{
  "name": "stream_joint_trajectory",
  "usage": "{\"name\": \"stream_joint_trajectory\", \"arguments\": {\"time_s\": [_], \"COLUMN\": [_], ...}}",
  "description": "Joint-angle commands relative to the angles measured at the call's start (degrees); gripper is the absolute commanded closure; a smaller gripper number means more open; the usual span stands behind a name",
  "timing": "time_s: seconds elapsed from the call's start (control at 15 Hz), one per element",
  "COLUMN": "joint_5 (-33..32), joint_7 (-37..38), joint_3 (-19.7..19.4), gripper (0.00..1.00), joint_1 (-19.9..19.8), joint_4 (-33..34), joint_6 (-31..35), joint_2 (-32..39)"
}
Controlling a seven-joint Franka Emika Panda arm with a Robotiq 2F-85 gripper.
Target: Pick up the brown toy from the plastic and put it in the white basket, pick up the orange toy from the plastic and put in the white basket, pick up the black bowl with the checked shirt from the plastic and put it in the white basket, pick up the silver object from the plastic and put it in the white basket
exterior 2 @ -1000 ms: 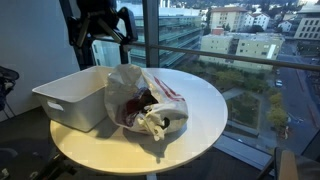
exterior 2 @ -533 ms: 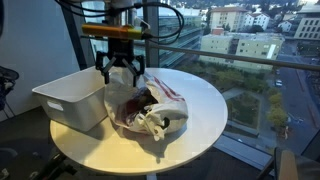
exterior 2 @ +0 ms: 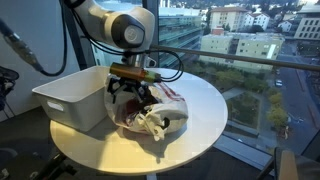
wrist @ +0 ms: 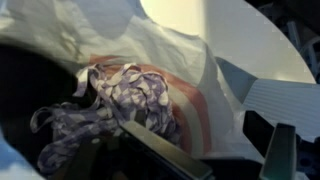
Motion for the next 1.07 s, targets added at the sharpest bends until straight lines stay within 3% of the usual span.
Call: {"name": "stream_joint_trajectory", "arguments": {"time_s": [0.0, 0.27, 0.53, 0.6, 0.67, 1.0], "joint_5": [-2.12, -4.09, -11.41, -12.70, -13.97, -17.21], "joint_7": [0.93, 2.87, 10.02, 11.20, 12.64, 17.35], "joint_3": [2.29, 3.43, 2.97, 3.14, 3.16, 3.79], "gripper": [0.00, 0.00, 0.00, 0.25, 0.27, 0.66], "joint_1": [-1.99, -3.30, -2.99, -3.13, -3.08, -2.75], "joint_4": [5.88, 11.12, 14.67, 15.11, 15.47, 14.46], "joint_6": [4.53, 8.14, 9.78, 9.75, 9.75, 6.91], "joint_2": [5.62, 11.23, 15.82, 16.47, 16.88, 14.74]}}
